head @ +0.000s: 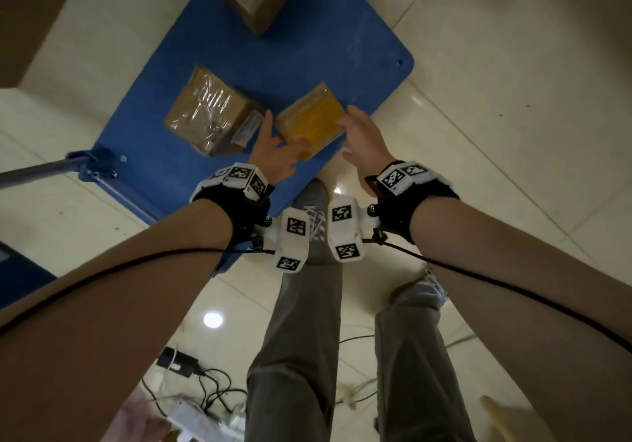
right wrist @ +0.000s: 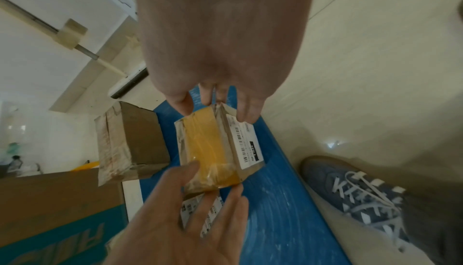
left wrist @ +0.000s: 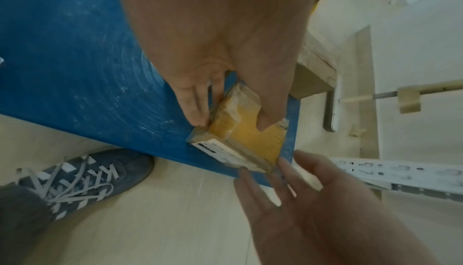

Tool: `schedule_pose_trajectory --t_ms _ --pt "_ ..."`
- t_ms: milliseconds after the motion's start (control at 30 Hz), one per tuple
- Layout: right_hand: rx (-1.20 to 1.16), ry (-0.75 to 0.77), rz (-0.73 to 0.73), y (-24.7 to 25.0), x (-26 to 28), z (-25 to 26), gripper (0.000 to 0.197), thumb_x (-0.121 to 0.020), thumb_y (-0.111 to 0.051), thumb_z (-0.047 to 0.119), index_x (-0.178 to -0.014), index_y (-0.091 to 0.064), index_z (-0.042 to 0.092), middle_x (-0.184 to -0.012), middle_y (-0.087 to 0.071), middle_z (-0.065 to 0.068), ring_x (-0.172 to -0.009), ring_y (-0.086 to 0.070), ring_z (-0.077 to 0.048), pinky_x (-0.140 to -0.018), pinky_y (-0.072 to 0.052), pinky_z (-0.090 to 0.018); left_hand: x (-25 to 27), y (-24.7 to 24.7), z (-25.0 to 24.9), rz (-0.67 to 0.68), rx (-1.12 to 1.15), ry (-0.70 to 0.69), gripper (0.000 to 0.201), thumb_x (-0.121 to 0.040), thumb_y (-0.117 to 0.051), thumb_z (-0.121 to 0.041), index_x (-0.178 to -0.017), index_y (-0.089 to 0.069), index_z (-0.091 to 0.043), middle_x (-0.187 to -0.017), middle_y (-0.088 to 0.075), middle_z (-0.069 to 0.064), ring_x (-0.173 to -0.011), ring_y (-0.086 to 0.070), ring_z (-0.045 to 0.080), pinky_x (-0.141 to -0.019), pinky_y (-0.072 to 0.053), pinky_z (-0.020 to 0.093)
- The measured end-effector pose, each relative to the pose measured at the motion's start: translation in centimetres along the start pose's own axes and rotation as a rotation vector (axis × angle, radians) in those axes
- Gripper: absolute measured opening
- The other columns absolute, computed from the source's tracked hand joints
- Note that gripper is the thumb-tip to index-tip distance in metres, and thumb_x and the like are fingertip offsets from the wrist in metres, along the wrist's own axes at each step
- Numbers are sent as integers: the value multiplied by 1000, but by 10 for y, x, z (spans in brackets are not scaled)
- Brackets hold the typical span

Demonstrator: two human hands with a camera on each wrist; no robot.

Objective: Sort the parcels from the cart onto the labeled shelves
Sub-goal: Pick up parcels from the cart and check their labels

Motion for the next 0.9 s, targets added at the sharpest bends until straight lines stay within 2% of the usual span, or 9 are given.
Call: schedule_pose_trajectory --t_ms 67,133,233,333,400,600,700,833,900 --pt "-31 0 -34 4 5 -7 39 -75 -49 35 -101 -66 12 -104 -61 -3 -103 -58 -22 -95 -43 -36 5 -2 -4 -13 45 19 91 -98 -61 -16 -159 4 -30 -154 -40 8 -129 -51 26 -90 -45 34" --pt "-36 -30 -63 11 19 -9 22 -77 -49 42 -83 -62 26 -104 -66 -5 -107 -63 -28 -101 -48 -43 15 -4 -8 -39 45 11 85 -98 -61 -21 -160 -3 -28 -156 -38 6 -131 -50 26 -90 -48 33" --pt "-68 -131 -59 23 48 -9 31 -83 -45 63 -88 -61 36 -121 -67 -10 -113 -64 -32 -99 -53 -50 35 -10 -13 -74 13 -17 68 -98 -59 -30 -156 -23 -27 -149 -43 1 -124 -55 24 -76 -52 28" --pt "-154 -234 -22 41 72 -13 41 -96 -42 66 -87 -58 30 -110 -66 -9 -106 -66 -31 -78 -59 -42 57 -24 -22 -103 4 -54 46 -99 -57 -31 -140 -40 -23 -117 -59 -2 -90 -63 12 -59 -52 22" --pt "-206 -263 -17 58 85 -18 47 -94 -45 69 -93 -57 24 -109 -64 -8 -106 -65 -32 -79 -59 -44 72 -38 -28 -94 13 -76 35 -99 -57 -34 -128 -44 -21 -102 -62 -1 -77 -62 10 -59 -53 23" --pt "-299 -254 -47 115 123 -29 53 -92 -61 59 -126 -56 19 -129 -64 -10 -112 -66 -31 -94 -57 -47 108 -90 -42 -27 17 -127 29 -97 -59 -42 -104 -43 -19 -97 -58 13 -83 -57 23 -70 -48 37" --pt "-364 -224 -33 145 141 -36 48 -93 -62 53 -128 -57 21 -125 -64 -7 -113 -65 -29 -100 -54 -46 119 -113 -45 -19 -7 -130 33 -93 -63 -44 -106 -47 -19 -110 -62 6 -91 -62 20 -71 -53 35" --pt "-480 -182 20 184 163 -49 34 -94 -61 47 -120 -64 26 -114 -69 -2 -109 -68 -27 -107 -50 -46 128 -150 -45 36 -75 -41 65 -73 -73 -58 -126 -52 -27 -127 -61 0 -112 -61 21 -92 -54 45" --pt "-537 -147 44 199 171 -56 23 -96 -59 41 -113 -65 27 -114 -69 0 -113 -67 -30 -109 -48 -47 132 -167 -42 84 -131 42 63 -72 -72 -64 -124 -55 -31 -126 -61 -2 -110 -60 20 -95 -51 42"
Point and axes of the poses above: each hand's wrist, its own x-axis away from the middle knuckle, its own y-axis out of the back of the hand, z = x × y, the point moved 5 cm from there along -x, towards the middle knuckle
